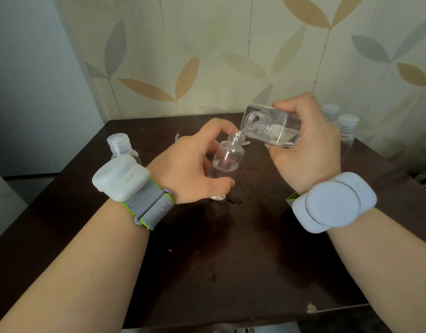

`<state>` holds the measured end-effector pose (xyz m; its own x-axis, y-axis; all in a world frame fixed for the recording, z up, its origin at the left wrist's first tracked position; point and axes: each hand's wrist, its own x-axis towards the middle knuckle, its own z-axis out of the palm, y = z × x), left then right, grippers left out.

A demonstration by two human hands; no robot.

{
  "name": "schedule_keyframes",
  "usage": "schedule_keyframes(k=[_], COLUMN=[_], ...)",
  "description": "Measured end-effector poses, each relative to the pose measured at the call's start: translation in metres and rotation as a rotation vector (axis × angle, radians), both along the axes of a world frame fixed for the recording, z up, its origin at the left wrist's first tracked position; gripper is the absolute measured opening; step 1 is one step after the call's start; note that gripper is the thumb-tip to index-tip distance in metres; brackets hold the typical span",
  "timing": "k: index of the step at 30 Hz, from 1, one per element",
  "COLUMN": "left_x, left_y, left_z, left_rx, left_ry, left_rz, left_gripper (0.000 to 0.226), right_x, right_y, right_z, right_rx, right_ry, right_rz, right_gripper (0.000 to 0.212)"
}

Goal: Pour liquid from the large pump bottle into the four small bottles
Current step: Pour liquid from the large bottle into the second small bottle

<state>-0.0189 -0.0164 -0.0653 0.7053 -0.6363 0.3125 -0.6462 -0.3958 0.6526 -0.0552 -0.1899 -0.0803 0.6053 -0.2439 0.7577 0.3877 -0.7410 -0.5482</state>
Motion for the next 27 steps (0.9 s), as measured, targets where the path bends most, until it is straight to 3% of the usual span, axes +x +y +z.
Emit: schedule_keyframes(k=[27], left_x=[-0.0013], left_y=[0.0018], left_z=[-0.0011], left_rx=[0.083], left_ry=[0.013], left_rz=[-0.032], left_gripper=[0.053], right_x=[0.0024], right_y=[-0.0014], right_z=[-0.0032], right_rx=[-0.057], right_ry=[-0.042], right_rz=[0.006], right_gripper=[0.046])
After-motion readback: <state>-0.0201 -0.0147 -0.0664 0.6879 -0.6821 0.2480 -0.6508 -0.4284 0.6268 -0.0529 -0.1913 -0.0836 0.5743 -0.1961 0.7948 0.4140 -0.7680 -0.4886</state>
